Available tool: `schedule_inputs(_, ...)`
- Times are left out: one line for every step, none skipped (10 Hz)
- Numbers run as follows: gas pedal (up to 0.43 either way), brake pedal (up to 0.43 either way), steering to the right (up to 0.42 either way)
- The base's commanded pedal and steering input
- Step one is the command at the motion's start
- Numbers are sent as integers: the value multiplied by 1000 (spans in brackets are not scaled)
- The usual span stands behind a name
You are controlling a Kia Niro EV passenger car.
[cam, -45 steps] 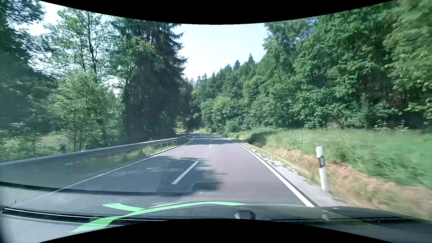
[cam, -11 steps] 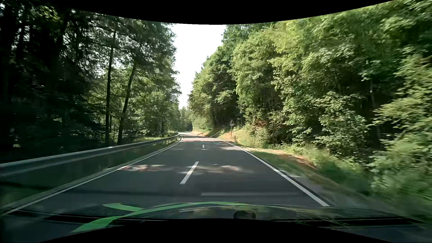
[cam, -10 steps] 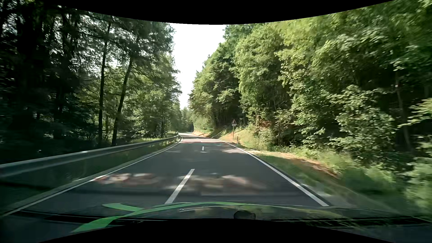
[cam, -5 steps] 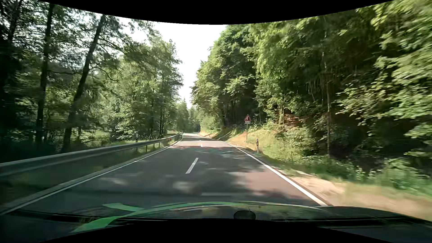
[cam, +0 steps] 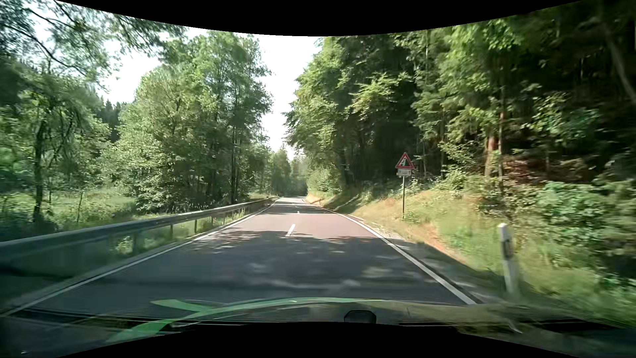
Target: Follow the waypoints while adhering to traffic rules and regulations
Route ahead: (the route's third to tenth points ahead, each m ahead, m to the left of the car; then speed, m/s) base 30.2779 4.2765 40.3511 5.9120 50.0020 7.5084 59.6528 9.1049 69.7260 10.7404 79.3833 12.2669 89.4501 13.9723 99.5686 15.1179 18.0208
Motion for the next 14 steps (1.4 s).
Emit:
schedule_inputs(220,0,-33)
schedule_inputs(220,0,-33)
schedule_inputs(228,0,-33)
schedule_inputs(228,0,-33)
schedule_inputs(228,0,-33)
schedule_inputs(228,0,-33)
schedule_inputs(228,0,-32)
schedule_inputs(228,0,-30)
schedule_inputs(228,0,-28)
schedule_inputs(220,0,-28)
schedule_inputs(189,0,-27)
schedule_inputs(189,0,-22)
schedule_inputs(197,0,-17)
schedule_inputs(197,0,-16)
